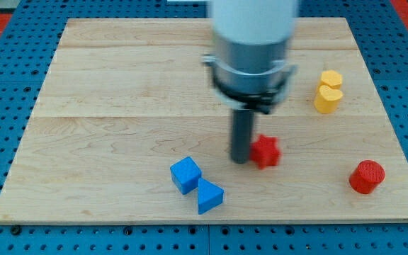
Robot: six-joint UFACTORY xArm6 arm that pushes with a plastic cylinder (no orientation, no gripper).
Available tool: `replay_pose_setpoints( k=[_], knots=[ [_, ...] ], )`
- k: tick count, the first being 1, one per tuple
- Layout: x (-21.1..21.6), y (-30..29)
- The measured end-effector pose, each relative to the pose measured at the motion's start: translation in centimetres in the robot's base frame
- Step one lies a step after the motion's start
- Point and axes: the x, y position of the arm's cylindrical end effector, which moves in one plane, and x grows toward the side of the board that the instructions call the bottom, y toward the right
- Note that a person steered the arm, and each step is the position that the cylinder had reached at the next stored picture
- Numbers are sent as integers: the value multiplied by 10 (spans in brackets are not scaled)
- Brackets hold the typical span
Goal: Separate the yellow blocks
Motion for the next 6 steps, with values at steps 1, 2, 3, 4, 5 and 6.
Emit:
replay_pose_setpoints(
  k=[1, 2, 3, 4, 5, 6],
  knots=[
    [-20, 29],
    [-25, 95],
    [-14, 132],
    [-61, 193],
    [-109, 238],
    [-130, 159]
  ],
)
